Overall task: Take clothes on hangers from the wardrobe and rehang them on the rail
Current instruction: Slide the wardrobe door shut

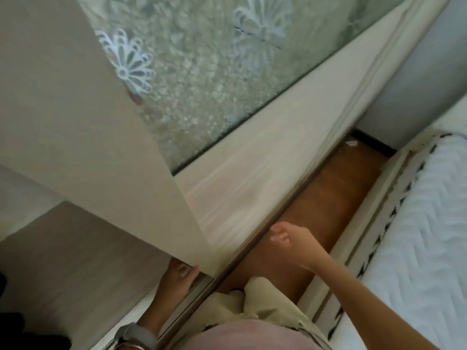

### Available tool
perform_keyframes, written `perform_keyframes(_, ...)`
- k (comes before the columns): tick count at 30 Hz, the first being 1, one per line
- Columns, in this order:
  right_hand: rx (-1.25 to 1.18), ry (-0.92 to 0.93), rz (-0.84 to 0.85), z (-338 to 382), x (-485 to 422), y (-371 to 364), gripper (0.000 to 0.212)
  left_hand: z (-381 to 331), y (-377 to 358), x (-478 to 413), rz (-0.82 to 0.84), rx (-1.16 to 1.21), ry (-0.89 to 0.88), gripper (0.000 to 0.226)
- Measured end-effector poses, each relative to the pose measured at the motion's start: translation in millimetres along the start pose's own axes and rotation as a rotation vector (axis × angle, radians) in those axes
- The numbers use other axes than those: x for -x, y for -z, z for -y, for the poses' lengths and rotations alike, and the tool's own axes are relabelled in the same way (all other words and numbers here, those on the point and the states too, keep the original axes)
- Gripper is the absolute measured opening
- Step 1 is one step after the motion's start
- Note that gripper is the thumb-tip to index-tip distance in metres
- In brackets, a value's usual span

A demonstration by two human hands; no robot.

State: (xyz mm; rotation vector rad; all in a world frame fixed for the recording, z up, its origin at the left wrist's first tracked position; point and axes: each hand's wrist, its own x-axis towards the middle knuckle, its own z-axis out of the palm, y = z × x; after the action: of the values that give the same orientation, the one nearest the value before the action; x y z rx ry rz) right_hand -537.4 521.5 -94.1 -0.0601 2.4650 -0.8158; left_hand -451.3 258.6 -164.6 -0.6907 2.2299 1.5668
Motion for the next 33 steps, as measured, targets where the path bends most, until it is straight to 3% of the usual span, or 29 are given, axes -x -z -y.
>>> perform_keyframes(2, 0.05, 0.266, 0.03, 42, -7, 22, 0.037, -9, -7, 7, -0.116, 0.082, -0.036, 0.061)
perform_keyframes(5, 0.206, 0.599, 0.102, 93, -3, 36, 0.034, -33, -26, 21, -0.348, 0.181, -0.101, 0.038)
perform_keyframes(6, 0.271, 0.693, 0.119, 105, 1, 37, 0.033, -43, -32, 25, -0.443, 0.223, -0.118, 0.041)
perform_keyframes(10, 0.422, 0.935, 0.169, 125, 9, 29, 0.03, -80, -42, 37, -0.729, 0.339, -0.201, 0.089)
perform_keyframes(14, 0.538, 1.125, -0.002, 137, 8, 21, 0.025, -101, -46, 49, -0.863, 0.31, -0.158, 0.077)
perform_keyframes(15, 0.551, 1.142, -0.048, 143, 11, 24, 0.025, -104, -45, 51, -0.882, 0.287, -0.135, 0.07)
perform_keyframes(19, 0.542, 1.127, 0.17, 151, 16, 21, 0.034, -106, -37, 61, -0.916, 0.153, -0.055, 0.049)
perform_keyframes(29, 0.577, 1.171, 0.179, 199, 63, -46, 0.03, -58, 20, 112, -0.994, 0.141, -0.021, 0.06)
perform_keyframes(33, 0.576, 1.166, 0.136, 230, 93, -92, 0.038, -22, 56, 142, -0.992, 0.182, -0.02, 0.069)
